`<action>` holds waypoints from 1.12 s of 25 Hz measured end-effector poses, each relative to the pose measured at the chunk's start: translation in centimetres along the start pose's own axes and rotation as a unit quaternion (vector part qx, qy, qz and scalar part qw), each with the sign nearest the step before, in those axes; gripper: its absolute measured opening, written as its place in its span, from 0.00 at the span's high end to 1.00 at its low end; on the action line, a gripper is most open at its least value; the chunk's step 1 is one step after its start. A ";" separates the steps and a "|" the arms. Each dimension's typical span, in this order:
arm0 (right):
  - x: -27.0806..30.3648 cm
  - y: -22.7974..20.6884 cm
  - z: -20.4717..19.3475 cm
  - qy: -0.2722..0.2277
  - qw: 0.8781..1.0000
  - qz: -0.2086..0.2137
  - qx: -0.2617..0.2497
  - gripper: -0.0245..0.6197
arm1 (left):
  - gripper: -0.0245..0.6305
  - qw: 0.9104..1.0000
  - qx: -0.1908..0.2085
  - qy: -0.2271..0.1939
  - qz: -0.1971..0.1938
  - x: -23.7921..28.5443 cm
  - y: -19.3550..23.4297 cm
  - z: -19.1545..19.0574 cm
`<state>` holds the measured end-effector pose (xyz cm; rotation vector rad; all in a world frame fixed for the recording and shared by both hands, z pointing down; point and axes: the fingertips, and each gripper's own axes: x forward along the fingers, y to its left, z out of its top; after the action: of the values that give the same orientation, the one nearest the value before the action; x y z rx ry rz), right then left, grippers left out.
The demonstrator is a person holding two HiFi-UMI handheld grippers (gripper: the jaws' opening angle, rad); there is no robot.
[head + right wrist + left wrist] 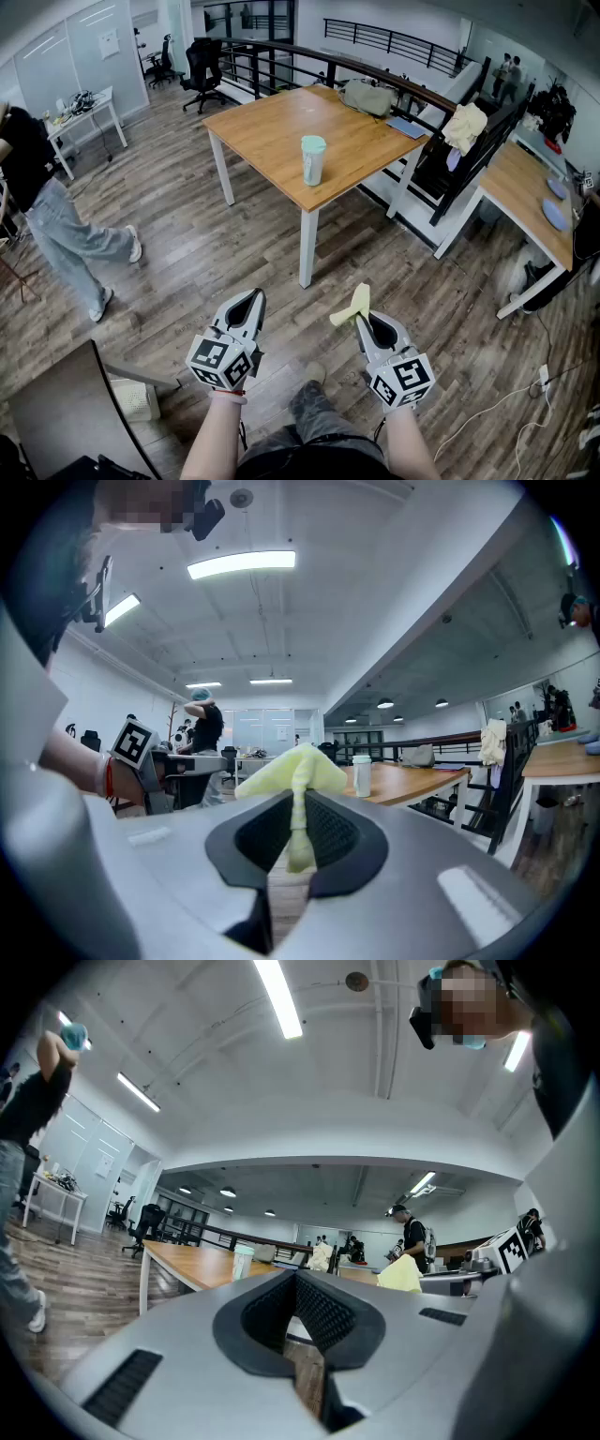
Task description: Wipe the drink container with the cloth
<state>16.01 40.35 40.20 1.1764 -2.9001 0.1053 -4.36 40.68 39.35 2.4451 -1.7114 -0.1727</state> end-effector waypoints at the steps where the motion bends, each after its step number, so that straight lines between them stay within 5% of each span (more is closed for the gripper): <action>1: 0.8 -0.4 -0.2 0.001 1.000 0.001 0.000 0.90 | 0.97 1.000 0.002 0.000 -0.001 0.8 0.4 0.0; 28: 19.7 -14.9 0.4 0.005 1.000 0.008 0.023 0.90 | 0.97 0.999 0.036 -0.018 0.024 19.6 12.2 2.7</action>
<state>12.26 15.93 41.34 1.1562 -2.9148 0.1786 -9.38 18.00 38.84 2.4629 -1.8203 -0.1527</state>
